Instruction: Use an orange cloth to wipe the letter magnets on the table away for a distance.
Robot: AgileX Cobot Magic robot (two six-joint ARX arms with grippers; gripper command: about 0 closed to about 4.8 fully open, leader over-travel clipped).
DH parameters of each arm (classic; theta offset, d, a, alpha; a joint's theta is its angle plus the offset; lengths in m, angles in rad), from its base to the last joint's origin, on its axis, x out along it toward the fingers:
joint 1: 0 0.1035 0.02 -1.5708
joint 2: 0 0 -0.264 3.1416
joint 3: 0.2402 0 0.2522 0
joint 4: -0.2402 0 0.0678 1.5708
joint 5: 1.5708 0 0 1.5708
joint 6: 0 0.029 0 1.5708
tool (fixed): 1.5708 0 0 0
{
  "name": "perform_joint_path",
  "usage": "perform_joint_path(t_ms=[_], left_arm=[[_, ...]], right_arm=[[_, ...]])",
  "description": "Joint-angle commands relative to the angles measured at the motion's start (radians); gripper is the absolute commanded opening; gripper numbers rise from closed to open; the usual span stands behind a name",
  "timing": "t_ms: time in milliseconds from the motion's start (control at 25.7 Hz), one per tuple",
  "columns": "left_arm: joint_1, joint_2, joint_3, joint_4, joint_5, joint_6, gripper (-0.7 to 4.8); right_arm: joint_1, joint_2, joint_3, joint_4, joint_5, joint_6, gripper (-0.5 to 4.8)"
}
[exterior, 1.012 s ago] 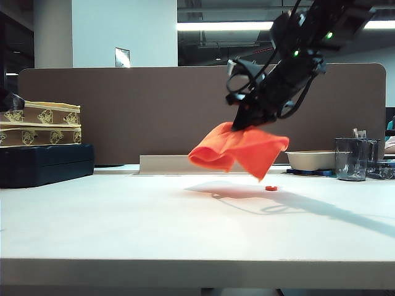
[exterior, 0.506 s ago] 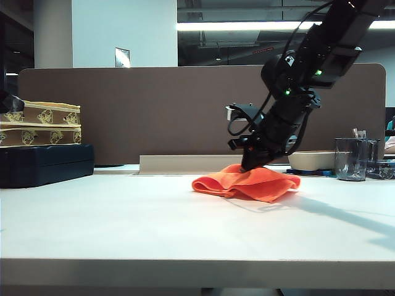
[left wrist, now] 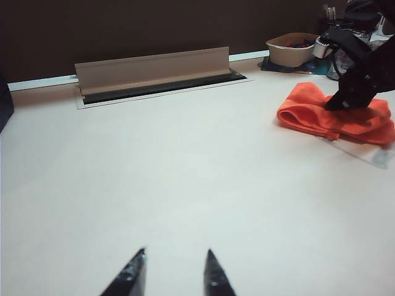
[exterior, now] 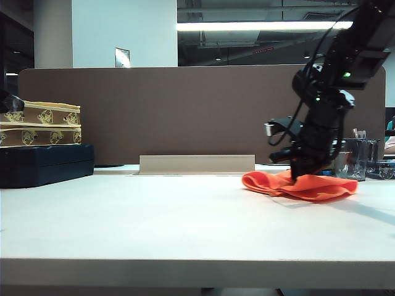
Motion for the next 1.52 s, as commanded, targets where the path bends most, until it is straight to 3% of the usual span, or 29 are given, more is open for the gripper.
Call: perform_joint_path(t_ms=[39, 623, 856, 1090, 1245, 1518], left_arm=[[0.001, -0.002, 0.004, 0.01, -0.002, 0.003, 1.15], [0.001, -0.002, 0.004, 0.01, -0.002, 0.003, 1.15], [0.001, -0.001, 0.004, 0.01, -0.002, 0.003, 1.11], [0.001, -0.002, 0.004, 0.01, -0.002, 0.003, 1.11], [0.001, -0.001, 0.004, 0.011, -0.002, 0.003, 1.11], [0.001, -0.002, 0.004, 0.036, -0.002, 0.003, 1.11]], right_arm=[[-0.056, -0.005, 0.004, -0.05, 0.018, 0.0, -0.01], [-0.304, -0.021, 0.004, -0.092, 0.016, -0.019, -0.01], [-0.355, -0.087, 0.004, -0.027, -0.058, 0.018, -0.01], [-0.329, -0.214, 0.004, 0.076, -0.239, 0.089, -0.01], [-0.278, -0.263, 0.004, 0.03, -0.334, 0.095, -0.02], [-0.139, -0.32, 0.004, -0.057, -0.413, 0.09, -0.01]])
